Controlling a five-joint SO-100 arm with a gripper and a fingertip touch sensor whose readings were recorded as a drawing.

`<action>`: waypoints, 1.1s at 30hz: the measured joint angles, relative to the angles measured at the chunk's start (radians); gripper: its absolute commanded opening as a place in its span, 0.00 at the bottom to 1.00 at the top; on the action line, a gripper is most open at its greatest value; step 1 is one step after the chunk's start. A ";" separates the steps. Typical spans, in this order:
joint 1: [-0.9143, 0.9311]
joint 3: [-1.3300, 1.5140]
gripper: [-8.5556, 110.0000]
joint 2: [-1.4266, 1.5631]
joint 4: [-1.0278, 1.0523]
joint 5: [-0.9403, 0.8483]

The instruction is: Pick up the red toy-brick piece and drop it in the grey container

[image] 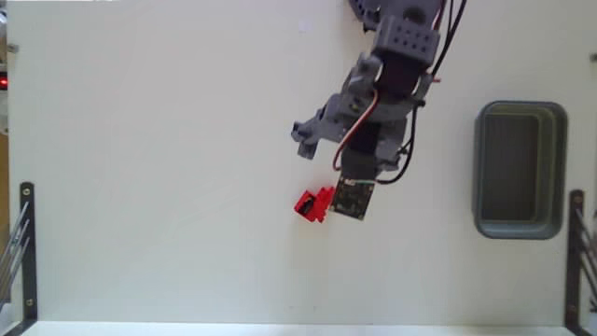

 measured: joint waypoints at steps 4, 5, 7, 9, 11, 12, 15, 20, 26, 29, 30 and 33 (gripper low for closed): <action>0.000 -0.017 1.00 -0.051 -0.028 0.000; 0.000 -0.021 1.00 -0.054 -0.034 0.000; 0.000 -0.035 1.00 -0.071 -0.037 0.000; 0.005 -0.040 1.00 -0.075 -0.037 0.000; 0.014 -0.040 1.00 -0.075 -0.037 0.000; 0.018 -0.040 1.00 -0.075 -0.037 0.000; 0.017 -0.040 1.00 -0.084 -0.046 0.000; 0.017 -0.066 1.00 -0.141 -0.069 0.002; 0.018 -0.098 1.00 -0.201 -0.103 0.000; 0.018 -0.120 1.00 -0.238 -0.120 0.000; 0.017 -0.123 1.00 -0.252 -0.121 0.000; 0.017 -0.138 1.00 -0.282 -0.132 0.000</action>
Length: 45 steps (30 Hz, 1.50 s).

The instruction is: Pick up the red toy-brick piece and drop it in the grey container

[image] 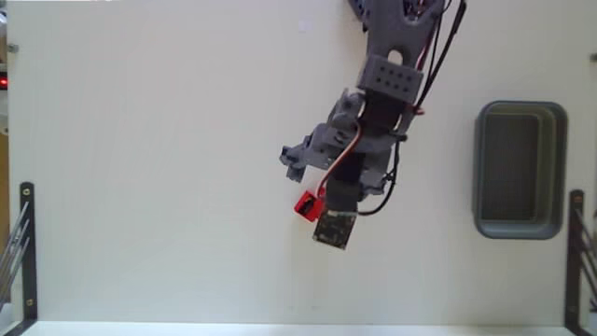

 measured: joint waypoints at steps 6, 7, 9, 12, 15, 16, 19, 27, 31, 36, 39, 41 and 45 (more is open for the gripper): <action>0.000 -0.051 1.00 -0.063 -0.026 0.000; 0.000 -0.058 1.00 -0.074 -0.026 0.000; 0.000 -0.072 1.00 -0.095 -0.029 0.000; 0.000 -0.092 1.00 -0.126 -0.043 0.002; 0.000 -0.120 1.00 -0.161 -0.044 0.002; 0.000 -0.123 1.00 -0.167 -0.049 0.002; 0.000 -0.127 1.00 -0.169 -0.048 0.000; 0.000 -0.129 1.00 -0.169 -0.048 0.000; 0.000 -0.127 1.00 -0.183 -0.055 0.000; 0.002 -0.127 1.00 -0.183 -0.077 0.000; 0.002 -0.124 1.00 -0.181 -0.095 0.000; 0.000 -0.120 1.00 -0.183 -0.107 0.002; 0.002 -0.095 1.00 -0.183 -0.130 0.002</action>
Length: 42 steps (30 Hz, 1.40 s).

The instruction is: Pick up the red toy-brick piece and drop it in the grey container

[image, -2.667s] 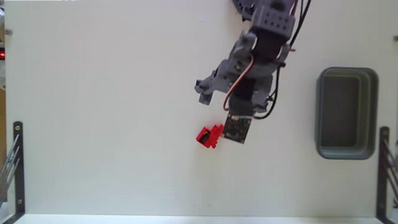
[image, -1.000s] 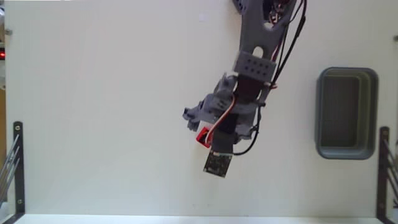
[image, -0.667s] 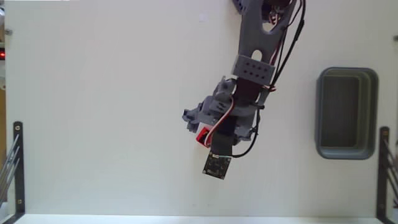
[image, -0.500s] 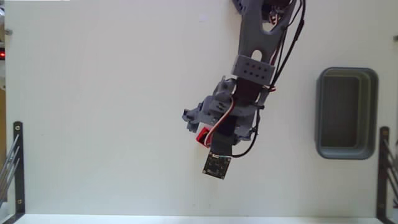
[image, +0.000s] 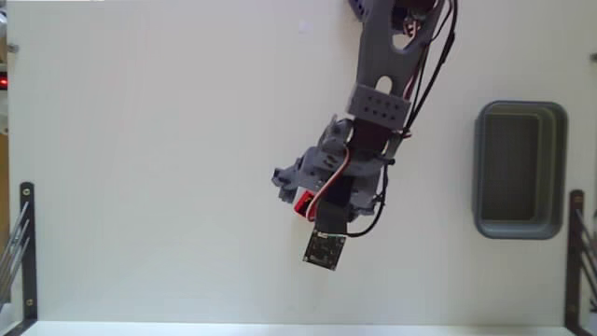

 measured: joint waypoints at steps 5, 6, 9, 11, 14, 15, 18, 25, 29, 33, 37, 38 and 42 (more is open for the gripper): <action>-0.002 0.025 1.00 0.000 -0.031 -0.002; -0.002 0.035 1.00 0.000 -0.035 -0.002; -0.002 0.043 1.00 0.000 -0.046 -0.002; -0.002 0.057 1.00 0.002 -0.055 0.000; -0.002 0.067 1.00 0.002 -0.072 -0.002; -0.002 0.074 1.00 0.002 -0.075 0.000; -0.002 0.094 1.00 0.000 -0.089 -0.002; 0.000 0.120 1.00 -0.009 -0.123 0.000; 0.000 0.138 1.00 -0.011 -0.150 -0.002; -0.002 0.155 1.00 -0.011 -0.169 -0.002; 0.000 0.163 1.00 -0.011 -0.190 -0.002; 0.000 0.170 1.00 -0.009 -0.195 -0.002; 0.000 0.181 1.00 -0.012 -0.209 -0.002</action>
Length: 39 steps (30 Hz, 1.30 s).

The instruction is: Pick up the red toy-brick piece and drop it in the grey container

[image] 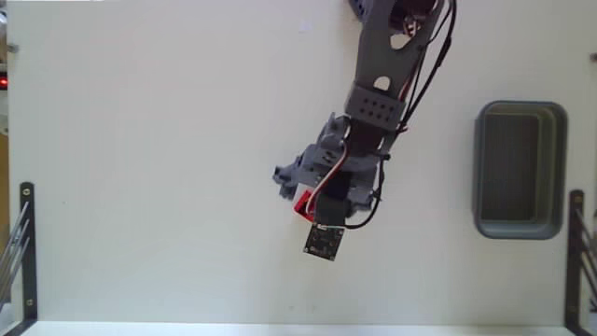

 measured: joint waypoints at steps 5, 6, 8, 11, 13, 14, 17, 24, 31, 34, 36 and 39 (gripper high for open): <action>0.000 0.018 1.00 -0.009 -0.018 0.000; 0.000 0.018 1.00 -0.008 -0.021 0.000; 0.000 0.028 1.00 -0.006 -0.031 0.000; 0.000 0.035 1.00 -0.009 -0.035 0.000; 0.000 0.034 1.00 -0.008 -0.049 0.000; 0.000 0.043 1.00 -0.008 -0.055 0.000; 0.000 0.051 1.00 -0.009 -0.057 0.000; 0.000 0.064 1.00 -0.008 -0.077 0.000; 0.000 0.064 1.00 -0.008 -0.075 0.000; 0.000 0.066 1.00 -0.008 -0.075 0.000; 0.000 0.066 1.00 -0.008 -0.075 0.000; 0.000 0.064 1.00 -0.017 -0.075 0.000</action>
